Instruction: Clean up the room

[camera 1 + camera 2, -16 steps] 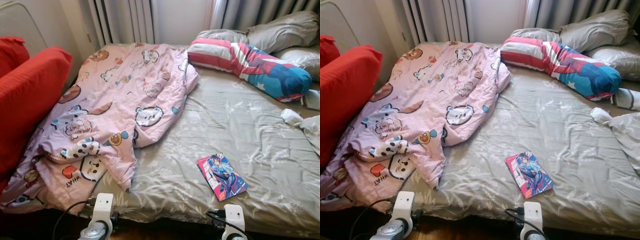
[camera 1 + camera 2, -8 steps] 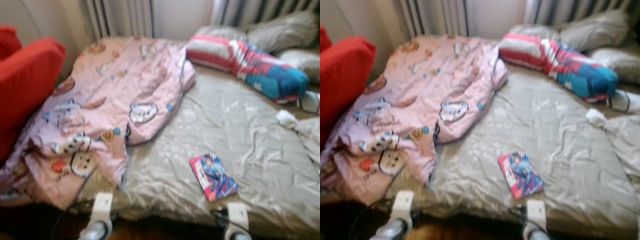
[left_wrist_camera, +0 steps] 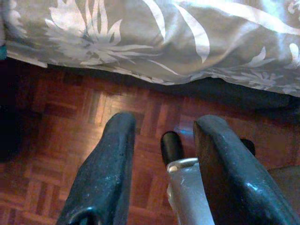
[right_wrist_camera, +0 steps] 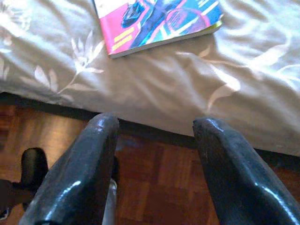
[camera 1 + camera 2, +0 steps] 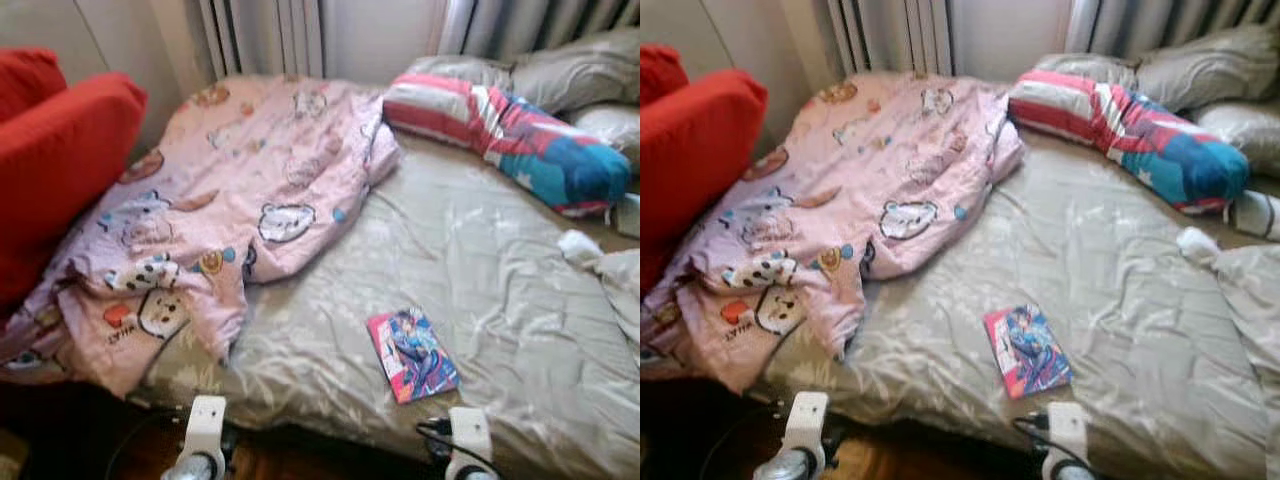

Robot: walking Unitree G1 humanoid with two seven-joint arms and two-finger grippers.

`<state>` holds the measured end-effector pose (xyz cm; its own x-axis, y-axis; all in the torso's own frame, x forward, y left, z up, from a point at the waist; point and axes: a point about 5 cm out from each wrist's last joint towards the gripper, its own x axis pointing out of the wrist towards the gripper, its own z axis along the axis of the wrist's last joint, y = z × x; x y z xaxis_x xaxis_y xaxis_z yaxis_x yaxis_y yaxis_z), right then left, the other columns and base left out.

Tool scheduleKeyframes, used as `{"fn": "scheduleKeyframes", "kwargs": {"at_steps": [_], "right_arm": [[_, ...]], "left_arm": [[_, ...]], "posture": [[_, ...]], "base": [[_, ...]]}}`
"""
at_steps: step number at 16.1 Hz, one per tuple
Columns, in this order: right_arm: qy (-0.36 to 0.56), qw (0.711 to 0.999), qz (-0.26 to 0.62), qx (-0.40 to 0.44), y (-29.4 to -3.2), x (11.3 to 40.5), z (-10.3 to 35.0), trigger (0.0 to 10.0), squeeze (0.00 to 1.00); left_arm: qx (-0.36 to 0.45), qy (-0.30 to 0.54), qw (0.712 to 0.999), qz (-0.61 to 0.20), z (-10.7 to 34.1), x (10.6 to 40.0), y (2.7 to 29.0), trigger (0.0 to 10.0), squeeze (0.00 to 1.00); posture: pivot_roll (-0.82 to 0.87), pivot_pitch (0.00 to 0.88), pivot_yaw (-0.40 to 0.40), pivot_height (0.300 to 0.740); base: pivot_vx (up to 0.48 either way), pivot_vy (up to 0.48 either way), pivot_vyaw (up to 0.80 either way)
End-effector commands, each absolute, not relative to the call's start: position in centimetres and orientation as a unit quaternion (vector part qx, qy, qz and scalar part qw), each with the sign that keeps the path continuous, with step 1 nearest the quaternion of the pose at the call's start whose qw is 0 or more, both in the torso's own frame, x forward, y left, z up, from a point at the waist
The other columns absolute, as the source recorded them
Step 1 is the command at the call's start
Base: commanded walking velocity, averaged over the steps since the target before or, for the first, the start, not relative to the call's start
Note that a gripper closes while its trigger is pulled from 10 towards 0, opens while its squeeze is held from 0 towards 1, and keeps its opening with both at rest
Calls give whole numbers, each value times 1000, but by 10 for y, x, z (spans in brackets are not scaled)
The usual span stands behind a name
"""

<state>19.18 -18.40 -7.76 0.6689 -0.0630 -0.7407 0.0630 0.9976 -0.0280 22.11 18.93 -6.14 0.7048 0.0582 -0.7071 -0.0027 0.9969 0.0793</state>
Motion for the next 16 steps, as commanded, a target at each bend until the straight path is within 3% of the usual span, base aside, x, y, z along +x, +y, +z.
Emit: {"fn": "scheduleKeyframes", "kwargs": {"at_steps": [1, 11, 16], "right_arm": [[413, 910, -37, 2, -184, 187, -80, 10000, 0], [420, 907, -35, 6, -183, 187, -81, 10000, 0], [414, 909, -36, 7, -183, 189, -80, 10000, 0]], "left_arm": [[38, 394, 918, 24, -64, 215, 195, 10000, 0], [18, 389, 921, 29, -64, 215, 195, 10000, 0], [18, 389, 921, 28, -63, 216, 196, 10000, 0]], "posture": [[23, 123, -5, 740], [23, 122, -6, 740], [23, 126, -1, 740]], "base": [[0, 0, 0], [0, 0, -70], [302, 0, -108]]}}
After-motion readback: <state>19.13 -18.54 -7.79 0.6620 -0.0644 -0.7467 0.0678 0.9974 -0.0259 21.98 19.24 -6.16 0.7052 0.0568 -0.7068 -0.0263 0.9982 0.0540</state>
